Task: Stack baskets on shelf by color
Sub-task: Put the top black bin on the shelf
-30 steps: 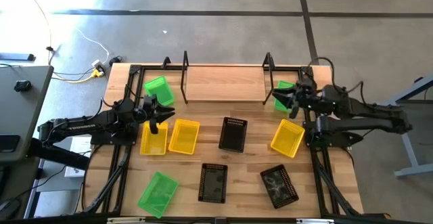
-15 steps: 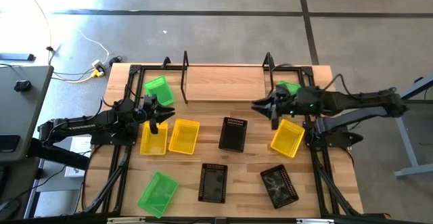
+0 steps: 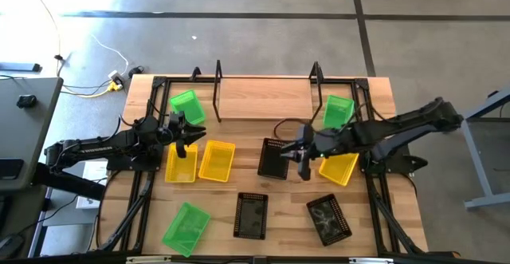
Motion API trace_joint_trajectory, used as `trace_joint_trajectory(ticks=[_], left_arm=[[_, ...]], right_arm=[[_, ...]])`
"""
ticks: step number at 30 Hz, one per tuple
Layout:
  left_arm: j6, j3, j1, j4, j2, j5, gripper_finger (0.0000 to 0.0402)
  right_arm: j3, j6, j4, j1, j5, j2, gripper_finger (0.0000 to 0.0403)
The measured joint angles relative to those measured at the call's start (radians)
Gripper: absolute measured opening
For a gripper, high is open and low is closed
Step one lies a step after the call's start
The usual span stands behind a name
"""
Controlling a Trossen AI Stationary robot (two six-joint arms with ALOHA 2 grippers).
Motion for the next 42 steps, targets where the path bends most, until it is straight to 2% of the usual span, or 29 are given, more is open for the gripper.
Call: trace_joint_trajectory(ticks=[8, 15, 25, 31, 42], left_arm=[[0.000, 0.000, 0.000, 0.000, 0.000, 0.000, 0.0101], [0.000, 0.000, 0.000, 0.000, 0.000, 0.000, 0.0101], [0.000, 0.000, 0.000, 0.000, 0.000, 0.000, 0.0101], [-0.001, 0.000, 0.000, 0.000, 0.000, 0.000, 0.0101], [-0.001, 0.000, 0.000, 0.000, 0.000, 0.000, 0.0101]], right_arm=[[0.000, -0.022, -0.007, 0.035, -0.006, 0.088, 0.0099], [0.000, -0.077, -0.002, 0.035, -0.042, 0.166, 0.0099], [0.001, -0.071, -0.002, 0.035, -0.058, 0.253, 0.0099], [0.001, -0.070, -0.002, 0.034, -0.110, 0.289, 0.0099], [0.001, -0.110, -0.002, 0.033, -0.075, 0.388, 0.0099]])
